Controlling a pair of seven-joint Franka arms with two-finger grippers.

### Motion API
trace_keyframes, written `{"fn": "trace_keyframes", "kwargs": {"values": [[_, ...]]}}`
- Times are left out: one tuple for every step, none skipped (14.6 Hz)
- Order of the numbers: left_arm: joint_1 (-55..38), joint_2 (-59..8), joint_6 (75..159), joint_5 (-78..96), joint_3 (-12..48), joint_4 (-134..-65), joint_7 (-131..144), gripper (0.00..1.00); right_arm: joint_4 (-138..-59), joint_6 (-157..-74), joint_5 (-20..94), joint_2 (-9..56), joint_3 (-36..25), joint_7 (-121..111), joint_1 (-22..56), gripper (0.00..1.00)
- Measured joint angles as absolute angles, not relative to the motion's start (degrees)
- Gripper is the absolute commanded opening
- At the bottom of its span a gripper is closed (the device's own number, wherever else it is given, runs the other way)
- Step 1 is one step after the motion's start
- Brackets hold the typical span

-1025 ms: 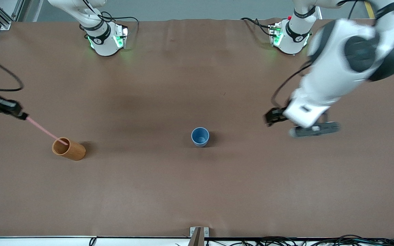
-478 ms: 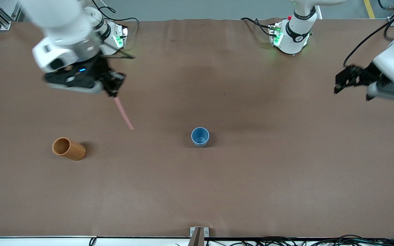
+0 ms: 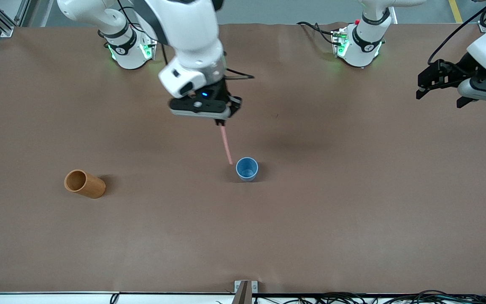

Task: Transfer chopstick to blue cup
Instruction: 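Carry the pink chopstick with the right gripper above the blue cup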

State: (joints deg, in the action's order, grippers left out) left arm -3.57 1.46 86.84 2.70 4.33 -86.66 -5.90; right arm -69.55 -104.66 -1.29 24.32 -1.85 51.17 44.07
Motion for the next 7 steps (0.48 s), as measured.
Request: {"fn": "trace_keyframes", "kwargs": {"values": [[-3.55,1.30,86.99,2.70,4.27,-86.59,-5.90,1.00,-69.31,-105.91,-1.26,25.63,-1.87,51.25,44.71,0.00],[-3.54,1.10,87.04,2.69,4.14,-86.26,-5.88,1.00,-69.13,-106.79,-1.25,26.70,-1.89,51.27,45.21,0.00],[-3.51,0.84,87.05,2.68,3.88,-85.81,-5.87,1.00,-68.95,-107.25,-1.25,27.59,-1.89,51.27,45.60,0.00],[-3.50,0.57,87.05,2.68,3.54,-85.51,-5.88,1.00,-68.82,-107.36,-1.25,28.34,-1.89,51.27,45.86,0.00],[-3.47,0.34,87.05,2.67,3.25,-85.41,-5.88,1.00,-68.73,-107.37,-1.25,28.95,-1.91,51.27,46.08,0.00],[-3.44,0.16,87.05,2.67,3.11,-85.41,-5.88,1.00,-68.73,-107.36,-1.25,29.39,-1.92,51.27,46.32,0.00],[-3.38,0.02,87.05,2.67,3.05,-85.39,-5.89,1.00,-68.72,-107.33,-1.25,29.68,-1.92,51.27,46.57,0.01]]}}
